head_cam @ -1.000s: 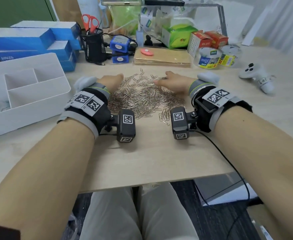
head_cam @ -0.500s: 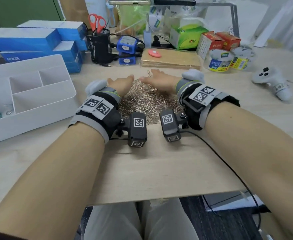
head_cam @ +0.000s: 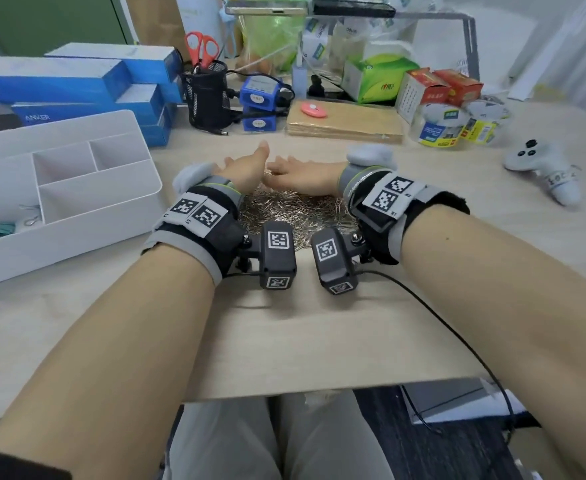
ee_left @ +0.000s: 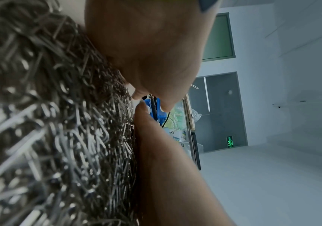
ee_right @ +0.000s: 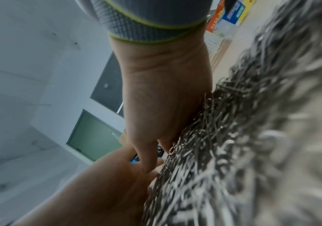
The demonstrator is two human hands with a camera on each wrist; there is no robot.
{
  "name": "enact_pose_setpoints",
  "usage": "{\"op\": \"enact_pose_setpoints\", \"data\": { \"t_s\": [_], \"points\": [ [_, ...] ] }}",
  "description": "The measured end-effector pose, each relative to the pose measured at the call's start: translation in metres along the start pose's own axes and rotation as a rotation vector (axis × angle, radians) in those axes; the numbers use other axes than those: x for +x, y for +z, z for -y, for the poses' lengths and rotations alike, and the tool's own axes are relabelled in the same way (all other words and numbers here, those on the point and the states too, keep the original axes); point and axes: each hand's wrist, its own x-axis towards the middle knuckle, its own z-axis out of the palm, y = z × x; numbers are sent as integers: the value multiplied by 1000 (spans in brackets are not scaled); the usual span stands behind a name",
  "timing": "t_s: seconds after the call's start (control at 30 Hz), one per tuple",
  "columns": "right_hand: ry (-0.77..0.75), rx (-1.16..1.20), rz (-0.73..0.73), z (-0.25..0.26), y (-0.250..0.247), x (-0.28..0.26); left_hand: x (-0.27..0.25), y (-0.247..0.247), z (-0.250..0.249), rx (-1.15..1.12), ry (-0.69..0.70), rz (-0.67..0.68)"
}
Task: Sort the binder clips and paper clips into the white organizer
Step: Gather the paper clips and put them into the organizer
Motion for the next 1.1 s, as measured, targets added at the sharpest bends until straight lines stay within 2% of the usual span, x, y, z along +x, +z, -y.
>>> {"op": "enact_pose_setpoints", "data": {
  "t_s": [0.17, 0.23, 0.33, 0.43, 0.53, 0.63, 0.77, 0.87, 0.97, 1.1],
  "points": [
    [-84, 93, 9, 9, 1, -41, 11, 7, 11, -169, 59, 58],
    [-84, 188, -86, 6, -6, -53, -1, 7, 8, -169, 88, 73],
    [-20, 351, -316, -9, -14, -73, -37, 6, -3, -162, 129, 118],
    [86, 419, -429, -32, -13, -87, -49, 13, -7, -172, 179, 175],
    [217, 434, -408, -50, -3, -95, -50, 15, -6, -245, 200, 132],
    [298, 357, -290, -57, 13, -101, -47, 10, -4, -351, 201, 19],
    [246, 276, -263, -40, 30, -104, -47, 6, 1, -385, 154, -149],
    [162, 285, -229, -19, 36, -101, -47, 2, 6, -313, 60, -216],
    [112, 342, -237, -12, 39, -95, -50, 0, 11, -246, 22, -198],
    [137, 426, -342, -23, 33, -87, -54, 4, 21, -104, 33, -143]
  ]
}}
